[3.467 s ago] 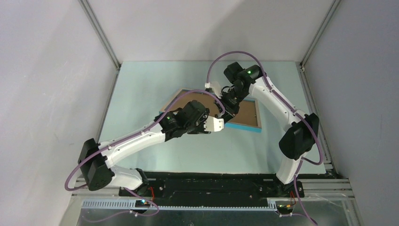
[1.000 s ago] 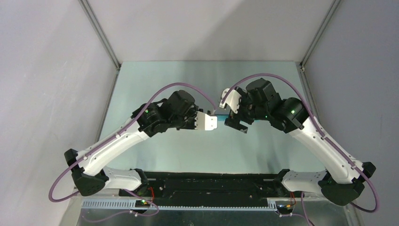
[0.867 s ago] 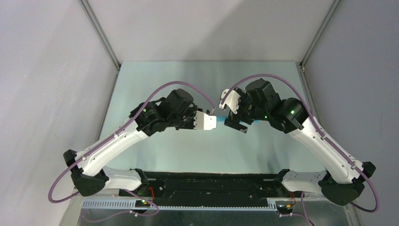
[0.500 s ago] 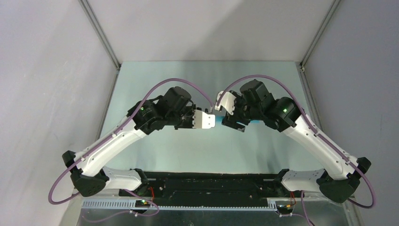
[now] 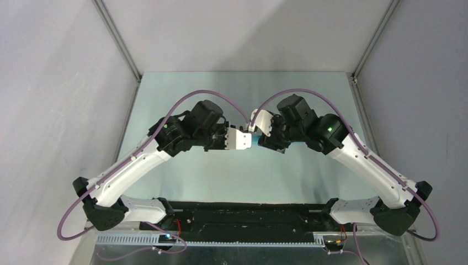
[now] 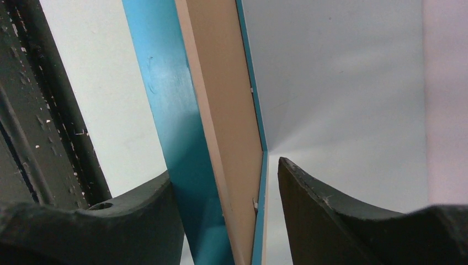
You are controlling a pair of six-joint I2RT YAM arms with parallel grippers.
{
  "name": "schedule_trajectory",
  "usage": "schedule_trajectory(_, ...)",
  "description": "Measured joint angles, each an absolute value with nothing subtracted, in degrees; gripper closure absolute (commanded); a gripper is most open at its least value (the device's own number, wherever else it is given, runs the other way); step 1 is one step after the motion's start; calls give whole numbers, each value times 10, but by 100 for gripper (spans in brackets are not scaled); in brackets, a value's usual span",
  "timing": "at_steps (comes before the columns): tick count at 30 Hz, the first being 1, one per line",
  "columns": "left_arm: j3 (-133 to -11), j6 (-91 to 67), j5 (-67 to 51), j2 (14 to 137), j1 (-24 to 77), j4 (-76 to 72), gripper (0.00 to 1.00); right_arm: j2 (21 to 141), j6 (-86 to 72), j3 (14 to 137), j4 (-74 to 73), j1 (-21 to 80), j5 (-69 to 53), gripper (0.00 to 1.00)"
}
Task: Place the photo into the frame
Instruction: Turn over the photo frame at the center of the board.
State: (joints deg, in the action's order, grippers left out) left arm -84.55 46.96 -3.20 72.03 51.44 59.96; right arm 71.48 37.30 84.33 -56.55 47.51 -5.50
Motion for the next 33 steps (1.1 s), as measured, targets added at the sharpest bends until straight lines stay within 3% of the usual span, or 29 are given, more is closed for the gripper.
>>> schedule_trajectory(16, -852, 468, -33, 720, 506, 617, 100, 721, 367, 842, -550, 485, -42, 31)
schedule_trajectory(21, -852, 469, -33, 720, 505, 618, 100, 721, 364, 840, -549, 486, -39, 43)
schedule_trajectory(24, -852, 471, -32, 720, 502, 618, 100, 724, 357, 840, -550, 486, -41, 60)
schedule_trajectory(33, -852, 491, -23, 720, 498, 619, 96, 729, 348, 840, -555, 486, -57, 98)
